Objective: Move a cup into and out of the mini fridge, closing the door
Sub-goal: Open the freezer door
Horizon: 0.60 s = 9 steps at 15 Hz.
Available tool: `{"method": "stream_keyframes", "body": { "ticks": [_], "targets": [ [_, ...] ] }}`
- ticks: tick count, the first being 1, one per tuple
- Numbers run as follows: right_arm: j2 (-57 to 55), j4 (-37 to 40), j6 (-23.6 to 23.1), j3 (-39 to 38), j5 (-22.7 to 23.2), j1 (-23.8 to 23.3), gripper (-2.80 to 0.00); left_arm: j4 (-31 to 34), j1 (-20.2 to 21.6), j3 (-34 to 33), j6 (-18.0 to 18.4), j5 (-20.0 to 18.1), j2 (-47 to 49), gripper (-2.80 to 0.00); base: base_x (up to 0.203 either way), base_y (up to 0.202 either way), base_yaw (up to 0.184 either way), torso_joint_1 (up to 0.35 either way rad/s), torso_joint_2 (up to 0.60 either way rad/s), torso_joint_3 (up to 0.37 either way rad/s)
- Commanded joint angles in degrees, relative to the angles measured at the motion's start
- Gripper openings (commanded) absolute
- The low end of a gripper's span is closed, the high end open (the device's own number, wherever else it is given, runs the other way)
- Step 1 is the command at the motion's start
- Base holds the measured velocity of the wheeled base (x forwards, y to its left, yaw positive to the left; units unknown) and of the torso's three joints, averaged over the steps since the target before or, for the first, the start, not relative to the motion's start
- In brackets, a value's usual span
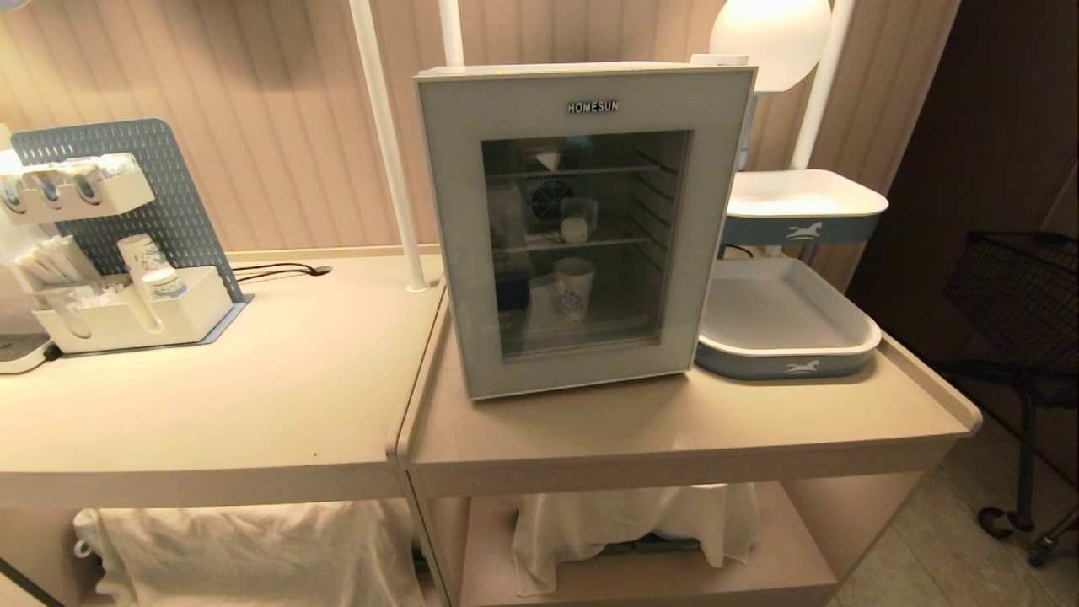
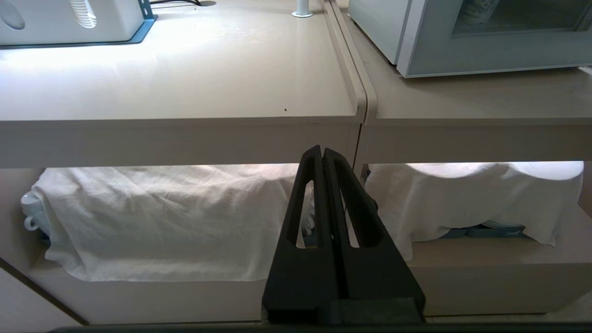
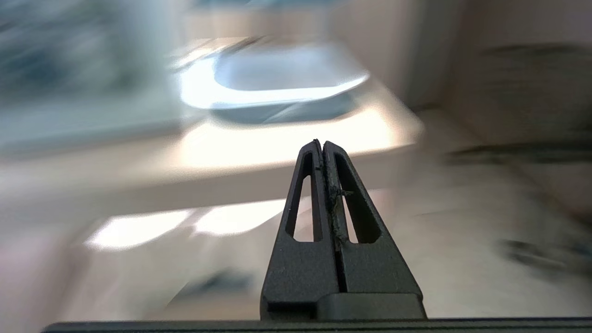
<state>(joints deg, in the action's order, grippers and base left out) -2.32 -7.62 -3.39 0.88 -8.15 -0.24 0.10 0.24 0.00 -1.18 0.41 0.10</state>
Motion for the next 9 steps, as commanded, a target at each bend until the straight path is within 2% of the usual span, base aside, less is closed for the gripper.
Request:
{"method": "stream_keyframes", "body": {
  "ticks": [1,2,3,9],
  "targets": [
    [2.31,4.94,0.29,-0.93,8.22,-0.02,-2.8,-0.01,0.02,-0.09,-0.05,0.03,-0.01,-2.8,0.0,0.0,0.0,0.0,0.0,0.0],
    [2.32,10.15,-0.12,-0.22,8.87,-0.02,-2.8,-0.03,0.02,-0.09,-0.05,0.03,-0.01,-2.8,0.0,0.0,0.0,0.0,0.0,0.0],
    [2.32,12.01,-0.83,0.7,9.3,-0.02,-2.8,-0.01,0.02,-0.09,-0.05,0.03,-0.01,-2.8,0.0,0.0,0.0,0.0,0.0,0.0],
    [2.23,12.19,-0.25,0.7,9.21,0.05,-2.8,-0.01,0.02,-0.09,0.04,-0.05,-0.01,-2.8,0.0,0.0,0.0,0.0,0.0,0.0]
  ]
}}
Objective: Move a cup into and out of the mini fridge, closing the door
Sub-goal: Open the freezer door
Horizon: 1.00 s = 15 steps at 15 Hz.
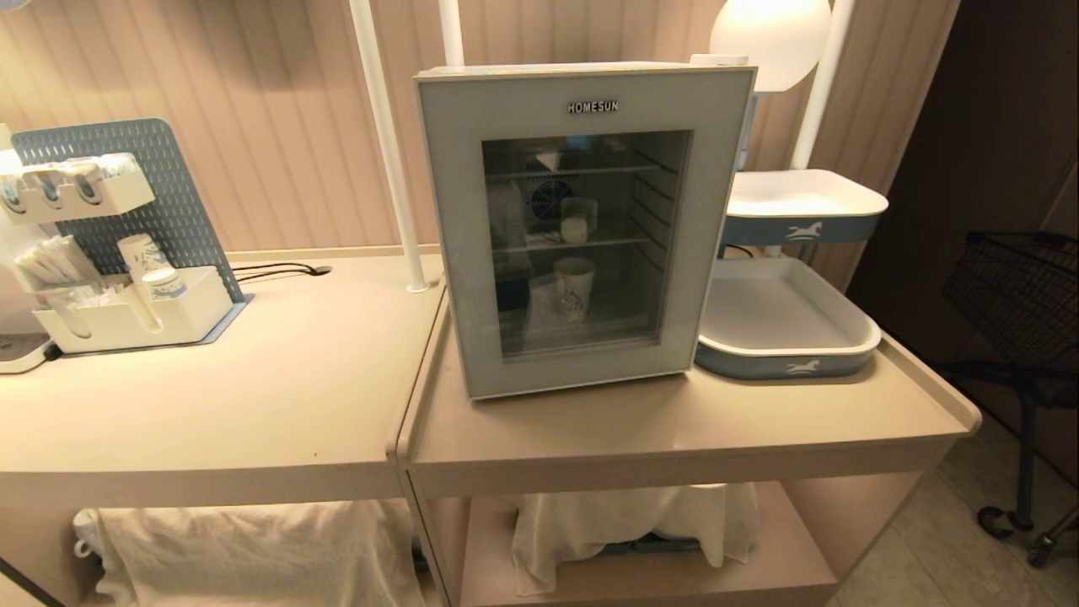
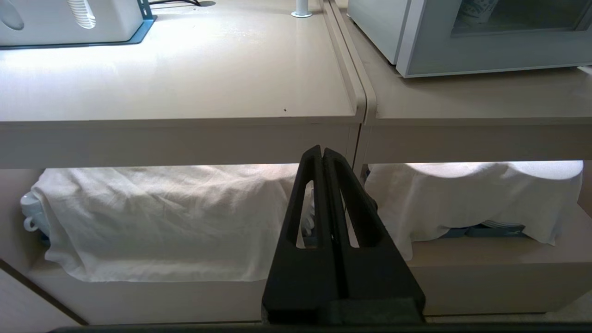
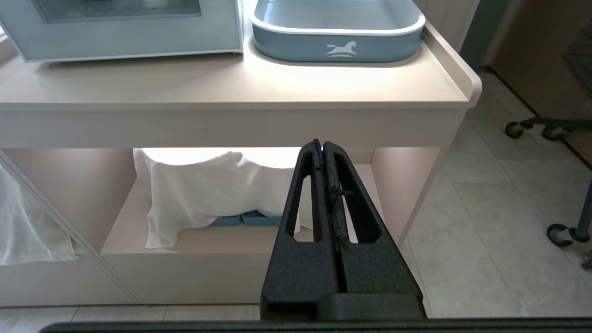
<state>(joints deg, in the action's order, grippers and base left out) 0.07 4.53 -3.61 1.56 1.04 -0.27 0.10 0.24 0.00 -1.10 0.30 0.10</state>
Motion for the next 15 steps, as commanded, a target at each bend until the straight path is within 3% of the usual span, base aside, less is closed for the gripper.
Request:
{"method": "stream_keyframes", "body": {
  "ticks": [1,15],
  "targets": [
    [-0.07,-0.05,0.0,0.02,0.02,0.09,-2.8,-0.03,0.02,-0.09,-0.05,0.05,-0.01,-2.8,0.0,0.0,0.0,0.0,0.0,0.0],
    [-0.07,-0.14,0.71,-0.07,-0.16,0.09,-2.8,-0.1,0.02,-0.09,0.04,-0.04,-0.01,-2.8,0.0,0.0,0.0,0.0,0.0,0.0]
  ]
}}
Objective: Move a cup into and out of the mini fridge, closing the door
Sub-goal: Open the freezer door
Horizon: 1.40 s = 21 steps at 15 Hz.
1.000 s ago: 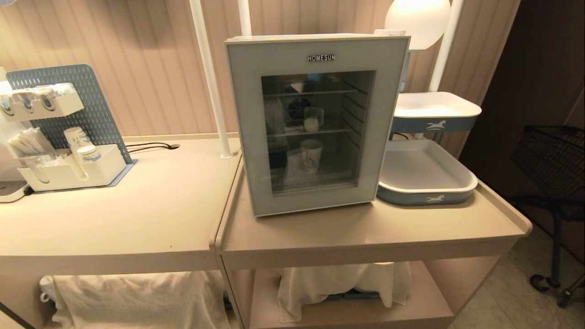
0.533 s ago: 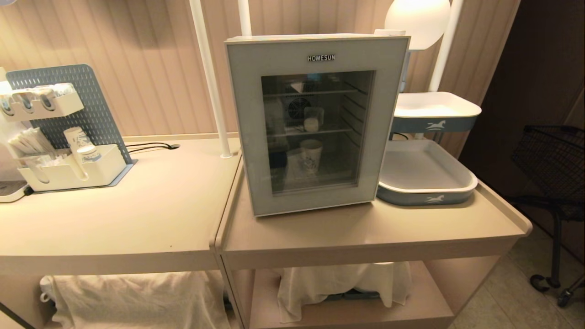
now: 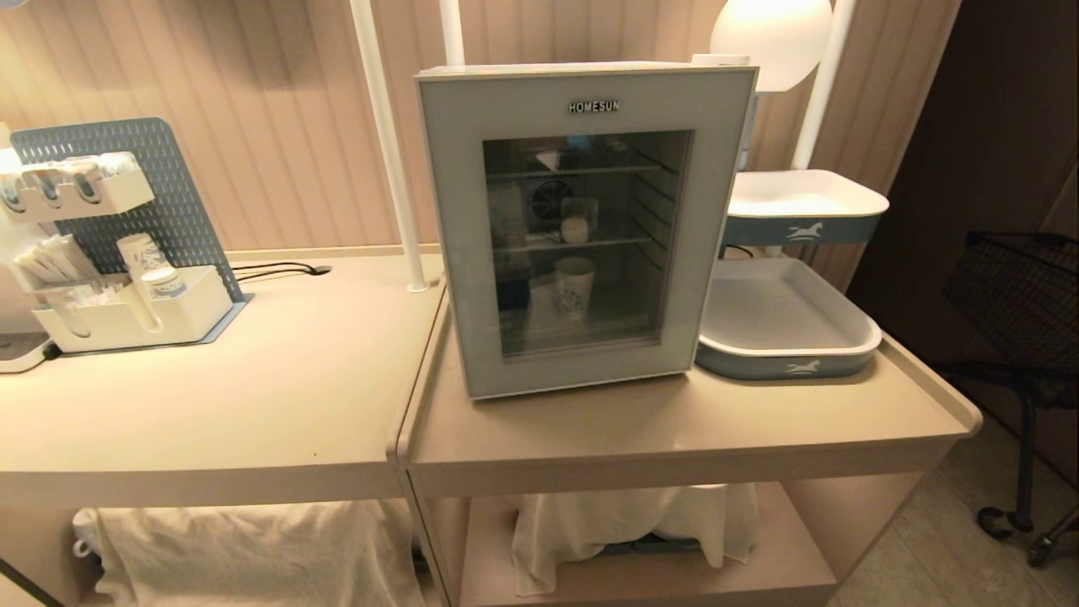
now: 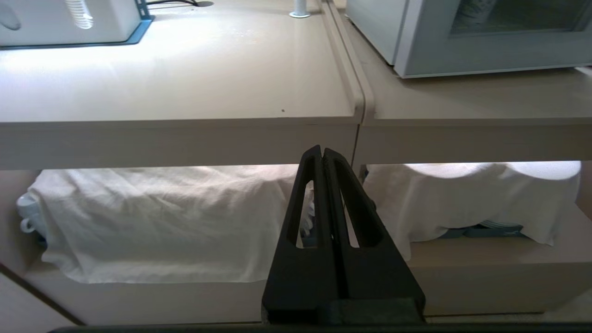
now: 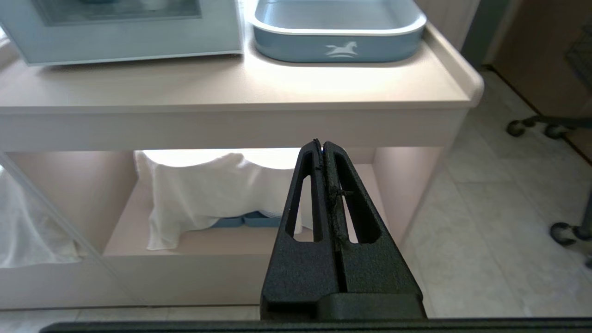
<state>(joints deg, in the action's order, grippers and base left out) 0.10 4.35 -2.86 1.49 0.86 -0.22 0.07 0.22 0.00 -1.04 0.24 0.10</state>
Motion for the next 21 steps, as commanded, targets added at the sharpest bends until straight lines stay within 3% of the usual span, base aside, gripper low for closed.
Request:
{"method": "stream_keyframes", "body": {
  "ticks": [1,12,18,21],
  "targets": [
    [-0.1,0.04,-0.04,0.01,0.02,-0.03,-2.8,-0.07,0.04,-0.09,-0.02,0.02,-0.01,-2.8,0.0,0.0,0.0,0.0,0.0,0.0],
    [-0.1,-0.05,0.2,0.01,-0.07,-0.03,-2.8,0.01,0.04,-0.09,0.25,-0.07,-0.01,-2.8,0.0,0.0,0.0,0.0,0.0,0.0],
    [-0.1,-0.05,0.23,0.01,-0.06,0.04,-2.8,-0.07,0.04,-0.09,0.25,-0.07,-0.01,-2.8,0.171,0.0,0.001,0.0,0.0,0.0],
    [-0.1,-0.05,0.23,0.01,-0.01,0.04,-2.8,-1.29,0.04,0.18,0.79,0.39,0.08,-2.8,0.023,0.0,0.001,-0.001,0.0,0.001]
  ]
}}
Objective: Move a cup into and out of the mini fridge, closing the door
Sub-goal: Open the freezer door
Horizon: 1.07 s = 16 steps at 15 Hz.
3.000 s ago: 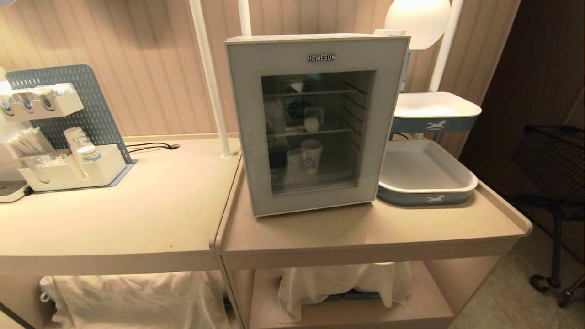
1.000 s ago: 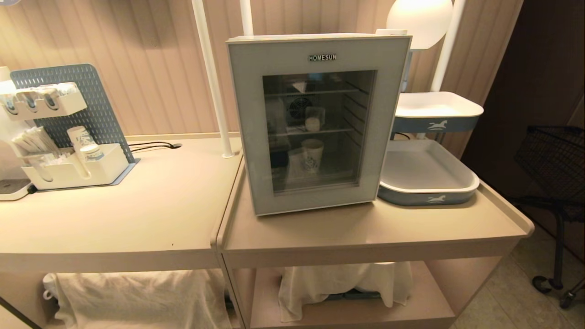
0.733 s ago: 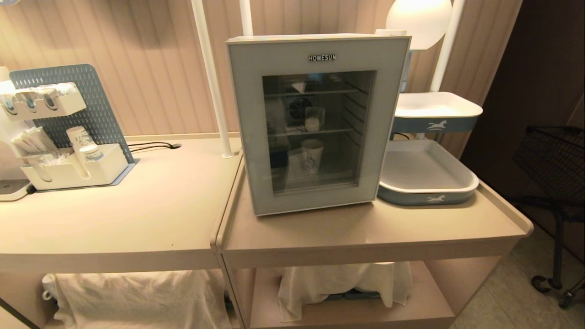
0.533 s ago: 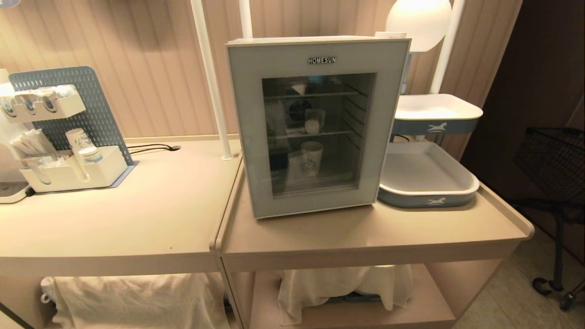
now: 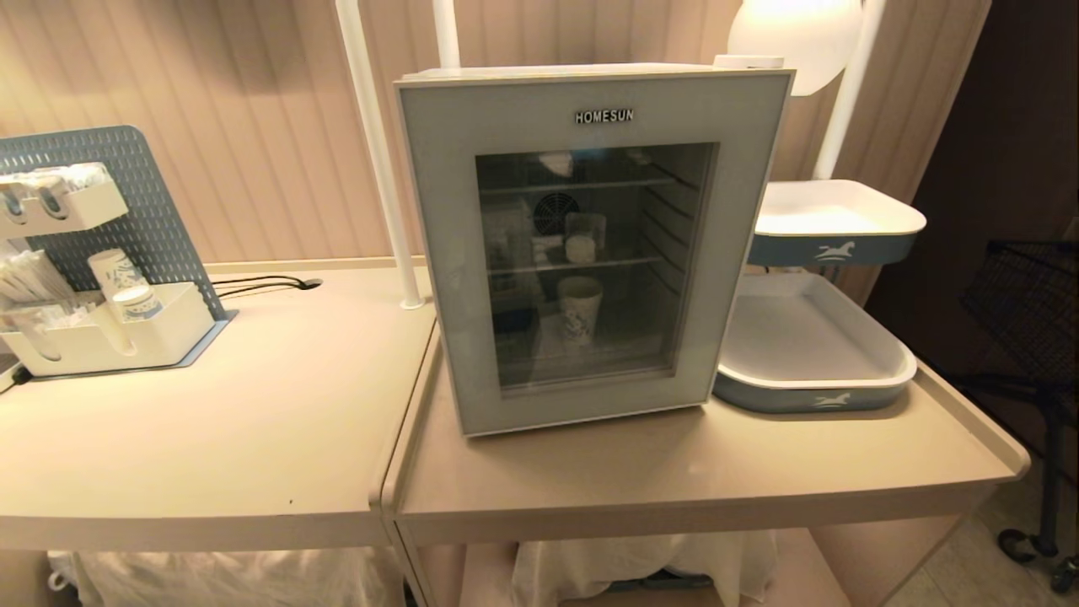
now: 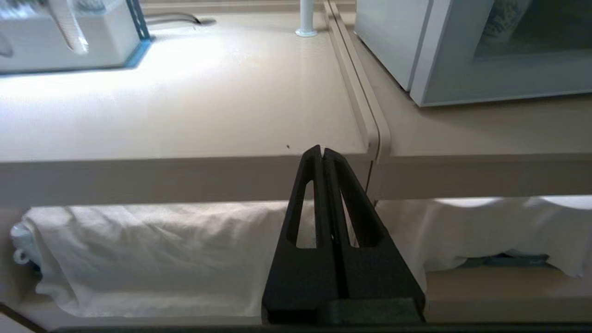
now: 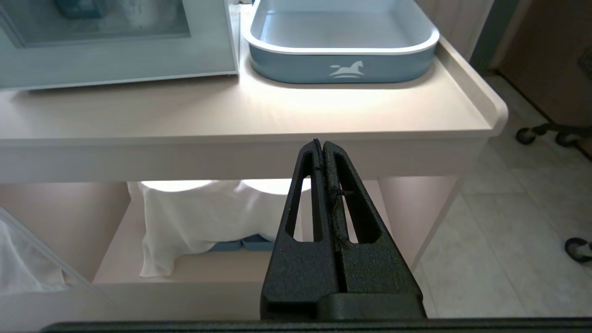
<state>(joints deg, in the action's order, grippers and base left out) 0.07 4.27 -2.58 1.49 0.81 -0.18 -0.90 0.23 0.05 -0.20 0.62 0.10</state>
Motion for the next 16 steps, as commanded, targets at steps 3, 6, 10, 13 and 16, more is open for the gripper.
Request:
{"method": "stream_keyframes", "body": {
  "ticks": [3,6,10,13,16],
  "targets": [
    [-0.07,0.04,-0.15,0.01,0.07,0.01,-2.8,5.17,0.03,12.21,1.63,4.09,1.29,-2.8,0.0,0.0,0.0,0.0,0.0,0.0],
    [-0.07,0.04,-0.23,0.01,0.16,0.01,-2.8,23.23,0.09,42.82,-0.26,6.94,9.31,-2.8,0.0,0.0,0.0,0.0,0.0,0.0],
    [-0.07,0.04,-0.32,0.01,0.16,0.01,-2.8,36.18,-1.63,68.85,-5.9,4.51,36.96,-2.8,0.0,0.0,0.0,0.0,0.0,0.0],
    [-0.07,0.04,-0.32,0.01,0.16,0.0,-2.8,33.97,-2.63,71.18,-7.84,-4.96,56.75,0.0,0.0,0.0,0.0,0.0,0.0,0.0],
    [-0.07,0.04,-0.32,0.01,0.23,0.01,-2.8,25.53,0.12,72.54,-5.73,-27.4,72.86,0.0,0.0,0.0,0.0,0.0,0.0,0.0]
  ]
}}
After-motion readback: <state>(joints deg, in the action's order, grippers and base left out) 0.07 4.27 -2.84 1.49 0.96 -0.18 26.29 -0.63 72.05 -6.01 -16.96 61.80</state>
